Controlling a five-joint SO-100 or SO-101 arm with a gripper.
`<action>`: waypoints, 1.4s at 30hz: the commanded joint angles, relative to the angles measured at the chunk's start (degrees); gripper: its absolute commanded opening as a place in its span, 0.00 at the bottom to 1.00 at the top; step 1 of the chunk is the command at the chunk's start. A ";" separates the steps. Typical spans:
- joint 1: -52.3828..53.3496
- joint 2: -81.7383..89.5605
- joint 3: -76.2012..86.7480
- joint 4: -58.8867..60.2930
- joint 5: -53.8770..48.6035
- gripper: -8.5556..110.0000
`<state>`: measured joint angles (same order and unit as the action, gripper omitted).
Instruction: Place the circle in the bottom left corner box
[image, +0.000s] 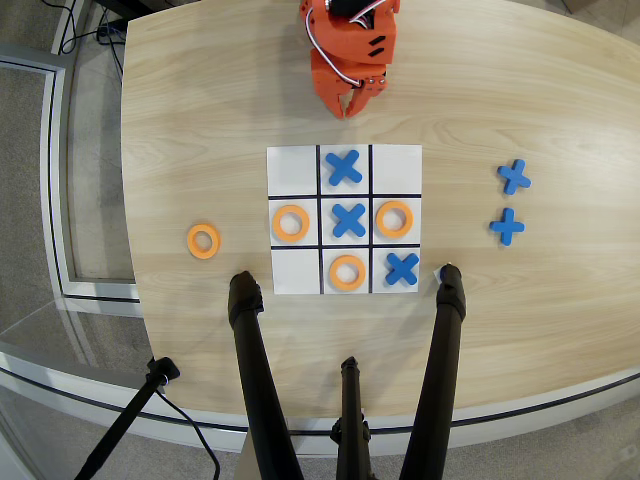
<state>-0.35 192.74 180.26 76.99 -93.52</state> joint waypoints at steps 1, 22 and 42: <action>-0.09 -0.44 3.25 0.18 0.35 0.07; -0.09 -0.44 3.25 0.18 0.35 0.07; 2.55 -1.05 3.16 -0.88 -0.79 0.07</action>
<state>0.26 192.66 180.26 76.90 -93.96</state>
